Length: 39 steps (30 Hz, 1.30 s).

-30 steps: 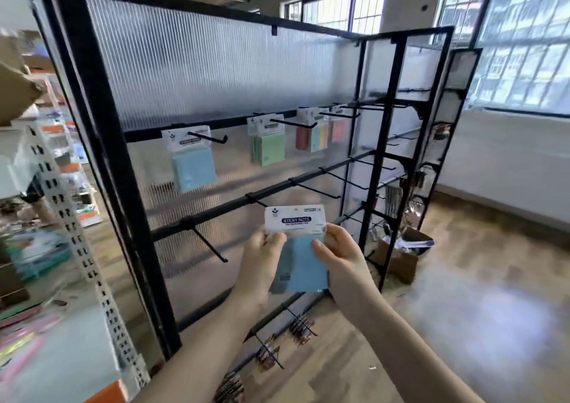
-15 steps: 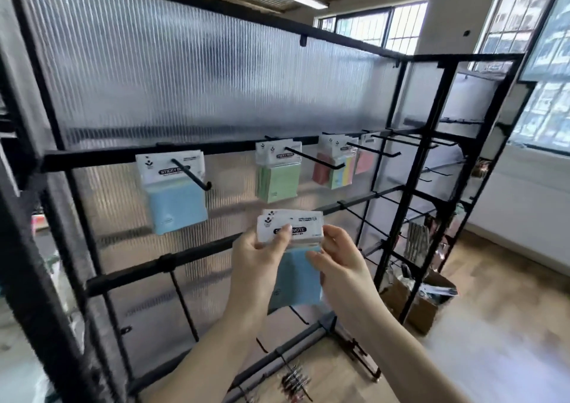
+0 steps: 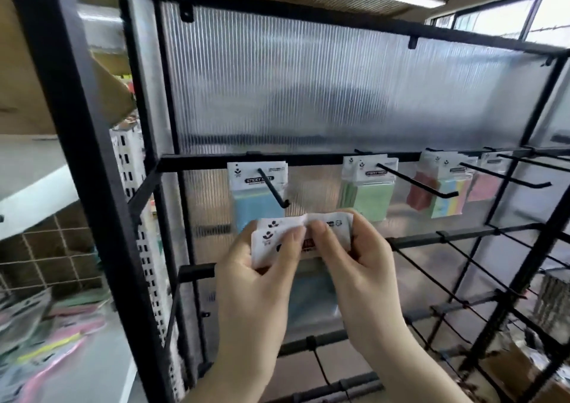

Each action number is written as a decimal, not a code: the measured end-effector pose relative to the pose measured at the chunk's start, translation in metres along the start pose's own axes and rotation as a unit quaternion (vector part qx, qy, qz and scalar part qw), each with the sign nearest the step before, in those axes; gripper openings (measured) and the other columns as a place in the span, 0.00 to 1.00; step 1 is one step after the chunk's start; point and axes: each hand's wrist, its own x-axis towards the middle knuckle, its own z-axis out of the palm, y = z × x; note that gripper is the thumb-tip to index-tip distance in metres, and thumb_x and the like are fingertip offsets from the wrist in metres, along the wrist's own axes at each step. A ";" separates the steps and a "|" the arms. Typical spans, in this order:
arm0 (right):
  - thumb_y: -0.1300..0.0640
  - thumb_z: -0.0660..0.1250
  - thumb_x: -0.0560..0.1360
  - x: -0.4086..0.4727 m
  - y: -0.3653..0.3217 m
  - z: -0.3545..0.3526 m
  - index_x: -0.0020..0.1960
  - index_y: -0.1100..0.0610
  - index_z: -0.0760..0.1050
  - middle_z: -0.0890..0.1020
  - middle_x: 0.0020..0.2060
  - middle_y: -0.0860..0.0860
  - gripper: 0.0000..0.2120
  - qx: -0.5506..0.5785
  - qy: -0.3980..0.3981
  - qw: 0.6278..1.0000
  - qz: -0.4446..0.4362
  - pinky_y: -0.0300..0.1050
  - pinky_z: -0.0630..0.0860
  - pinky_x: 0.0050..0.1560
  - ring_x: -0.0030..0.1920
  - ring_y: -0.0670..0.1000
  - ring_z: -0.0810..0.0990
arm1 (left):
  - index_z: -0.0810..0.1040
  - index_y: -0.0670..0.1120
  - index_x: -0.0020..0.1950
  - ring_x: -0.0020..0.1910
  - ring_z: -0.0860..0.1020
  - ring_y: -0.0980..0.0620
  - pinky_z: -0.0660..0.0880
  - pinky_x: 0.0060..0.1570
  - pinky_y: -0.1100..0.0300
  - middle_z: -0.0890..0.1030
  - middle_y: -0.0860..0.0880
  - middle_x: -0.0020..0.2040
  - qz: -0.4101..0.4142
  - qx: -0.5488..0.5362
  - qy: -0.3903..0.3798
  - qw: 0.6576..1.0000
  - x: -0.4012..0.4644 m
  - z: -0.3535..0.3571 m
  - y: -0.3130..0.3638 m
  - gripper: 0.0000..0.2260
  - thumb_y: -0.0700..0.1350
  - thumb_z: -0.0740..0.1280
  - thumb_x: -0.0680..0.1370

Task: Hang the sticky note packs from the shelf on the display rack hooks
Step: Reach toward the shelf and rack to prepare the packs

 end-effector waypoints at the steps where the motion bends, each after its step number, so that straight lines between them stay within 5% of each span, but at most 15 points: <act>1: 0.52 0.67 0.75 0.004 -0.002 0.003 0.37 0.50 0.77 0.79 0.31 0.48 0.08 0.003 -0.008 1.000 -0.006 0.38 0.72 0.32 0.32 0.45 0.75 | 0.82 0.49 0.44 0.39 0.81 0.65 0.72 0.37 0.76 0.84 0.60 0.38 0.021 0.020 0.013 1.000 0.002 -0.001 0.004 0.06 0.49 0.68 0.71; 7: 0.50 0.67 0.75 0.023 0.005 0.010 0.32 0.52 0.70 0.74 0.26 0.44 0.15 0.039 -0.019 0.999 0.006 0.34 0.67 0.29 0.29 0.42 0.69 | 0.78 0.50 0.37 0.31 0.77 0.67 0.68 0.32 0.77 0.80 0.61 0.30 0.037 0.087 0.052 0.994 0.019 0.002 0.011 0.07 0.50 0.67 0.74; 13: 0.52 0.66 0.76 0.034 0.014 0.007 0.32 0.48 0.71 0.73 0.26 0.43 0.14 0.056 -0.057 0.997 0.017 0.35 0.67 0.30 0.29 0.42 0.69 | 0.80 0.46 0.47 0.42 0.83 0.55 0.76 0.41 0.67 0.85 0.51 0.41 0.015 0.081 0.030 0.996 0.024 0.003 0.004 0.06 0.46 0.65 0.79; 17: 0.50 0.66 0.77 0.043 0.027 0.008 0.40 0.53 0.74 0.76 0.35 0.62 0.10 0.025 -0.083 0.995 0.041 0.43 0.70 0.37 0.35 0.49 0.72 | 0.79 0.47 0.49 0.45 0.82 0.56 0.76 0.45 0.66 0.84 0.52 0.43 -0.010 0.115 0.028 0.993 0.032 0.001 -0.004 0.06 0.46 0.64 0.79; 19: 0.52 0.67 0.77 0.048 0.035 0.009 0.47 0.51 0.75 0.80 0.37 0.52 0.03 0.010 -0.070 0.997 0.044 0.33 0.72 0.40 0.37 0.42 0.77 | 0.77 0.48 0.49 0.42 0.81 0.60 0.74 0.42 0.69 0.83 0.53 0.42 -0.001 0.151 0.044 0.988 0.035 0.001 -0.009 0.08 0.51 0.64 0.76; 21: 0.53 0.69 0.75 0.054 0.041 0.009 0.54 0.51 0.73 0.80 0.45 0.44 0.09 0.004 -0.045 0.998 0.053 0.29 0.73 0.44 0.44 0.36 0.77 | 0.76 0.48 0.52 0.40 0.78 0.61 0.72 0.40 0.68 0.80 0.53 0.42 0.012 0.189 0.078 0.979 0.039 0.000 -0.016 0.13 0.55 0.65 0.74; 26: 0.56 0.71 0.74 0.069 0.057 0.007 0.58 0.50 0.68 0.75 0.51 0.44 0.17 -0.018 -0.014 0.998 0.061 0.23 0.70 0.47 0.52 0.39 0.74 | 0.71 0.53 0.56 0.56 0.75 0.53 0.72 0.56 0.59 0.76 0.53 0.54 -0.001 0.254 0.148 0.956 0.050 -0.002 -0.036 0.19 0.61 0.64 0.70; 30: 0.58 0.69 0.75 0.079 0.071 0.008 0.61 0.54 0.67 0.74 0.53 0.49 0.18 -0.042 -0.016 0.996 0.077 0.32 0.70 0.50 0.54 0.48 0.74 | 0.71 0.49 0.58 0.57 0.75 0.52 0.72 0.57 0.59 0.76 0.50 0.55 0.011 0.281 0.174 0.944 0.061 -0.008 -0.054 0.14 0.52 0.66 0.76; 34: 0.56 0.69 0.75 0.087 0.083 0.007 0.64 0.58 0.67 0.74 0.55 0.52 0.21 -0.062 -0.026 0.992 0.103 0.39 0.69 0.51 0.55 0.51 0.74 | 0.71 0.46 0.58 0.53 0.75 0.53 0.68 0.47 0.68 0.76 0.50 0.54 -0.027 0.300 0.199 0.933 0.074 -0.010 -0.068 0.15 0.53 0.66 0.77; 39: 0.51 0.68 0.76 0.094 0.095 0.007 0.61 0.58 0.67 0.74 0.56 0.54 0.19 -0.088 -0.065 0.984 0.144 0.44 0.73 0.51 0.54 0.52 0.74 | 0.72 0.42 0.54 0.48 0.77 0.48 0.75 0.45 0.53 0.78 0.47 0.49 -0.085 0.333 0.228 0.911 0.085 -0.007 -0.078 0.18 0.56 0.65 0.77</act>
